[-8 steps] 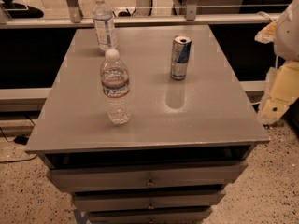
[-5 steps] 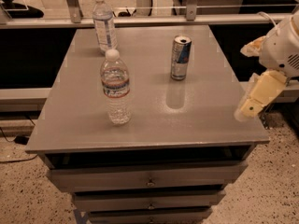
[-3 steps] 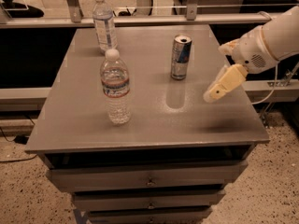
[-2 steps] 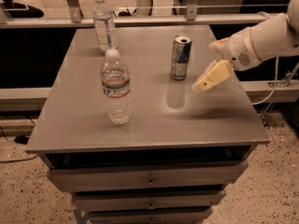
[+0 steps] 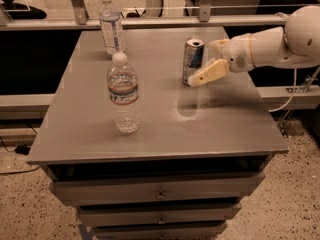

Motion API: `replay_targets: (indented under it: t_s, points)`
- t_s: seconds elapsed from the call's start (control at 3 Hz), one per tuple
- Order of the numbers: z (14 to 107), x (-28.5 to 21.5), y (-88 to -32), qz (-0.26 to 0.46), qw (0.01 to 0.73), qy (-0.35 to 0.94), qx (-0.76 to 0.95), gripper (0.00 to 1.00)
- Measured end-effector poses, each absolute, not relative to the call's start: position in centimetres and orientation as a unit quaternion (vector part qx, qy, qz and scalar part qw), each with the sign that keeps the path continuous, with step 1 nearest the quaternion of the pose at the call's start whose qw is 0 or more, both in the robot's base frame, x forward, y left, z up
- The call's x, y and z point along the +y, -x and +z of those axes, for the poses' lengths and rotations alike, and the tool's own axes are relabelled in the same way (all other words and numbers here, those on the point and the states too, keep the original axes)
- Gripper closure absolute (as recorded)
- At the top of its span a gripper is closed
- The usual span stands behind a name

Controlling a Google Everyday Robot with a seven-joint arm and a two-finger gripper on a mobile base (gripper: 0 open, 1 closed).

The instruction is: Pick redbull can

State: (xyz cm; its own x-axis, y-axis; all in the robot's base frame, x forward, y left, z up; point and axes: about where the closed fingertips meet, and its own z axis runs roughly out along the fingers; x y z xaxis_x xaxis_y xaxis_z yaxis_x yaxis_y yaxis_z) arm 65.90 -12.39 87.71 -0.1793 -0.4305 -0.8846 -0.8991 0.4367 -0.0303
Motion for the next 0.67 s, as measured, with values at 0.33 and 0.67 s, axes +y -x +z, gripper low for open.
replay_targets:
  t_s: [0.33, 0.67]
  points:
    - [87.3, -10.9, -67.5, 0.295, 0.47, 0.443, 0.704, 0.06]
    - [87.0, -9.8, -68.2, 0.322, 0.485, 0.428, 0.691, 0.23]
